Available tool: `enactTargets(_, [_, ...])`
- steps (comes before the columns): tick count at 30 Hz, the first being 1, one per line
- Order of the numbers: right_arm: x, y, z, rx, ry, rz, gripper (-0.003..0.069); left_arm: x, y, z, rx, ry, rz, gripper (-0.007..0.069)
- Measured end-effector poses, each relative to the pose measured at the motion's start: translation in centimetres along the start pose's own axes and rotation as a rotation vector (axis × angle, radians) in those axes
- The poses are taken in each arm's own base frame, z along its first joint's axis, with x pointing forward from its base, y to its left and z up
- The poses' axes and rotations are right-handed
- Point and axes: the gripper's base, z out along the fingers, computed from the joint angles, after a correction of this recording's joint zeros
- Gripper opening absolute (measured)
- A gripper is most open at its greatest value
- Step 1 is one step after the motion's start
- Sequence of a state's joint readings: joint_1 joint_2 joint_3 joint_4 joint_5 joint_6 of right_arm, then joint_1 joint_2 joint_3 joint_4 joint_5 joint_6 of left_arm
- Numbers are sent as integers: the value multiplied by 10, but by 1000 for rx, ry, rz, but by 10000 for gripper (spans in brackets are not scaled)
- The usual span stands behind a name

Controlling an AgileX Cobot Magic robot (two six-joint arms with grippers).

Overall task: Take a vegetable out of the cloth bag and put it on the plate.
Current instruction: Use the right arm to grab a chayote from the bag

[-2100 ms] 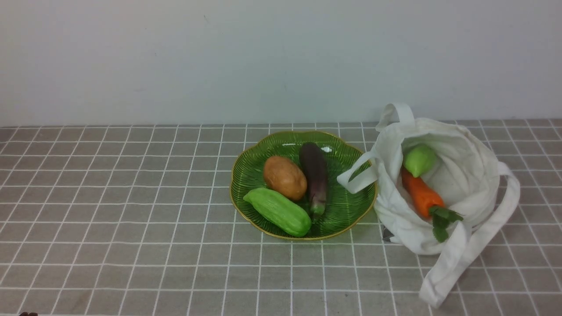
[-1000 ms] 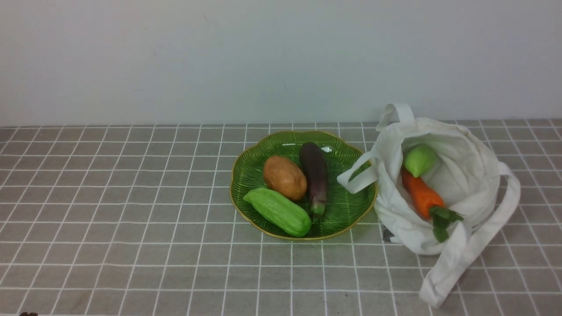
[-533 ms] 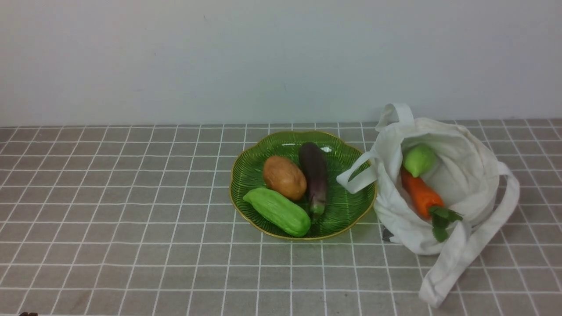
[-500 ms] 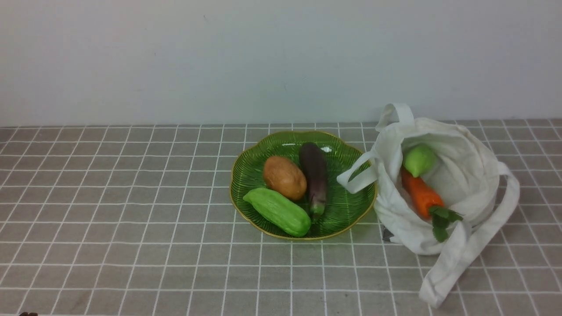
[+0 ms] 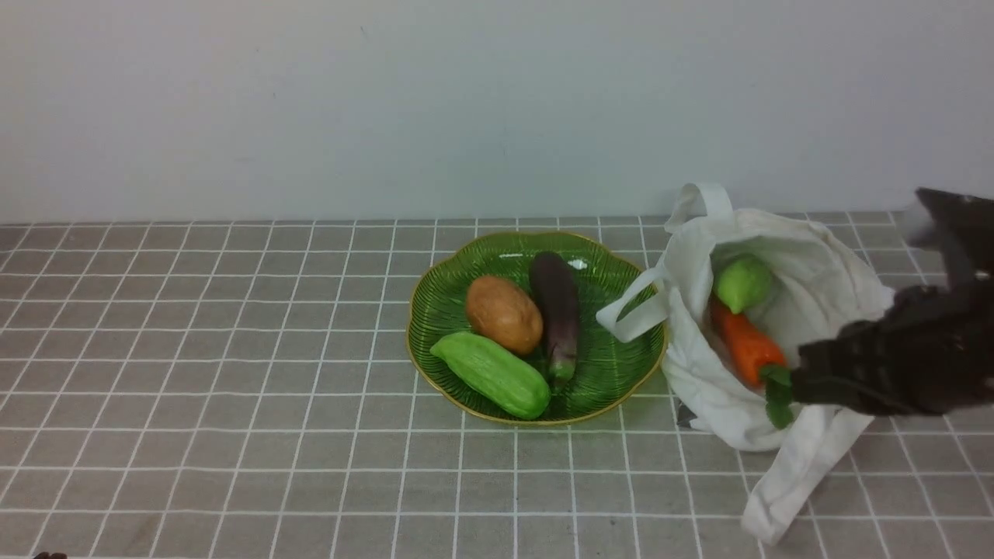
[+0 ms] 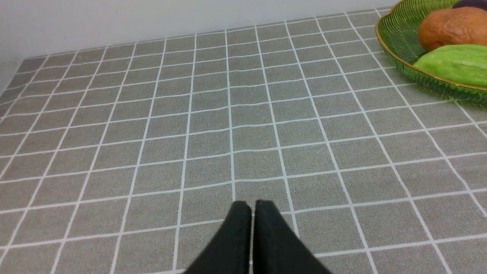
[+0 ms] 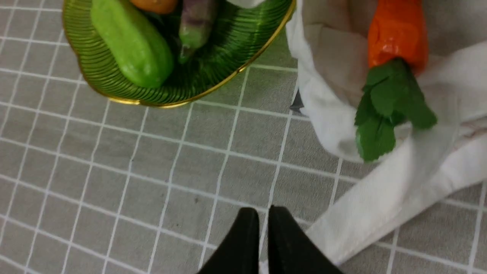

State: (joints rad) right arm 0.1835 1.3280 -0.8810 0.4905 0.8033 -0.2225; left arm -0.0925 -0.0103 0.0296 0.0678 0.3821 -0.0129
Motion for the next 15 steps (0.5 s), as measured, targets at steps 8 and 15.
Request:
enactTargets(8, [-70,-23,64,158,31,106,239,0,0,0,0,0,0,-5])
enactTargets(15, [-102,-43,95,287,-87,243,409,0,0,0,0,0,0,-5])
